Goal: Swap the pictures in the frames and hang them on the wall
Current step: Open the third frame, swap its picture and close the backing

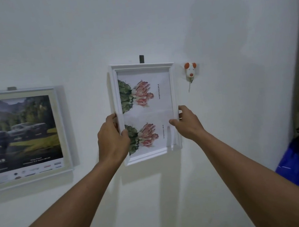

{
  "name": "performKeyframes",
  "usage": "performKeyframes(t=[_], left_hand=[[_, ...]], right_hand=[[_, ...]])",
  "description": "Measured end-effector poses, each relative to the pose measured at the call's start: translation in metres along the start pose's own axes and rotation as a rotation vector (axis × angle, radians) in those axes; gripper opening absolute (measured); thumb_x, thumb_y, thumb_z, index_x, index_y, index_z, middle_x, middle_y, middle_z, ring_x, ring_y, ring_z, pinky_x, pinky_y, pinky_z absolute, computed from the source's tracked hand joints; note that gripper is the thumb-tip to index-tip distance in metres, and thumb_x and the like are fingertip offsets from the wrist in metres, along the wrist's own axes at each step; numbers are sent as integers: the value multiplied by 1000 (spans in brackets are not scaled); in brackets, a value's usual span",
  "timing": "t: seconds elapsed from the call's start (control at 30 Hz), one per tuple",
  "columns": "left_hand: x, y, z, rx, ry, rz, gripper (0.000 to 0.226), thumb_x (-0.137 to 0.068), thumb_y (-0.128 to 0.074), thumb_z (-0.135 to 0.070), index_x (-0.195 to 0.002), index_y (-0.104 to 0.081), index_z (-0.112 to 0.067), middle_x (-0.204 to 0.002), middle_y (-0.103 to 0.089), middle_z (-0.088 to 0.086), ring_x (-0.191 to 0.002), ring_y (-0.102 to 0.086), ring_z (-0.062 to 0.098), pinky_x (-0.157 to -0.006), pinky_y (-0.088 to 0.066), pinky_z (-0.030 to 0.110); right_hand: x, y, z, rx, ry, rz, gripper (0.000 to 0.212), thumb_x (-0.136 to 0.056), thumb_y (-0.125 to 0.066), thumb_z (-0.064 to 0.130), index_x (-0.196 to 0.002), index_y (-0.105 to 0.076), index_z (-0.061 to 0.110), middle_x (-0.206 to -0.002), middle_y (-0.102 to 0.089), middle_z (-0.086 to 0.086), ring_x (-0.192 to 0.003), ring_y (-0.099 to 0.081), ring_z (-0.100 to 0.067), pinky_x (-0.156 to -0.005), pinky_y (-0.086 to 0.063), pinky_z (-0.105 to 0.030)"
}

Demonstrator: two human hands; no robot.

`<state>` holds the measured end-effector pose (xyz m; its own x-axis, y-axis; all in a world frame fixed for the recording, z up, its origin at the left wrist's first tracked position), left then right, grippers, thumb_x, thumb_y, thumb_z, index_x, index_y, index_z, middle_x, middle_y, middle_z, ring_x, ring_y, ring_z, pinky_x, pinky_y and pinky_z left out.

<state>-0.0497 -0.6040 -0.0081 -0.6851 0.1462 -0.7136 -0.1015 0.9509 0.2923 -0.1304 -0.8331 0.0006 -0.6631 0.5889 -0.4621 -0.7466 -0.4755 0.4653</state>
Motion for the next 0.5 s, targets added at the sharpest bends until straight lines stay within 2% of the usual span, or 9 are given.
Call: performKeyframes(t=[0.13, 0.2, 0.27, 0.33, 0.5], left_hand=[[-3, 1, -5, 76, 0, 16, 67, -86, -60, 0, -141, -37, -29, -91, -55, -16, -84, -61, 12, -66, -43, 14], [-7, 8, -7, 88, -15, 63, 78, -88, -59, 0, -147, -26, -39, -87, -55, -10, -76, -58, 9, -60, -41, 11], [-10, 19, -12, 87, -43, 110, 83, -90, -59, -3, -148, -19, -46, -87, -55, -2, -72, -55, 12, -57, -44, 11], [-11, 30, -18, 78, -66, 145, 84, -91, -60, -6, -148, -17, -50, -91, -55, 0, -74, -56, 15, -58, -46, 12], [-1, 67, -30, 106, -45, 176, 82, -93, -57, -7, -146, -17, -54, -98, -52, -1, -70, -55, 16, -63, -52, 22]], right_hand=[[-5, -5, -4, -106, 44, -54, 54, -95, -62, 13, -142, -37, 21, -124, -61, -1, -104, -61, -19, -85, -46, -28], [-3, 0, -4, -144, 61, -57, 61, -94, -63, 13, -145, -34, 26, -112, -61, 4, -94, -61, -13, -84, -51, -32], [0, 8, -2, -170, 93, -61, 72, -92, -66, 14, -148, -27, 36, -104, -59, 6, -90, -61, -11, -83, -55, -36], [8, 16, 5, -201, 121, -54, 81, -91, -67, 13, -150, -21, 45, -102, -57, 4, -88, -62, -14, -77, -55, -34], [40, 28, 29, -229, 156, -16, 85, -90, -70, 14, -150, -21, 47, -105, -58, -1, -90, -63, -17, -79, -55, -34]])
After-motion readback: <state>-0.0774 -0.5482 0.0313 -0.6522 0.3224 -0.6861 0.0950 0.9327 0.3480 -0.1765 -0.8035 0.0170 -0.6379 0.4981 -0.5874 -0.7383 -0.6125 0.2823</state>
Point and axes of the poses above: each hand's wrist, its own x-axis away from the middle knuckle, its own y-axis out of the back of the hand, z = x × y, the point moved 2 cm from there along -x, towards the middle knuckle
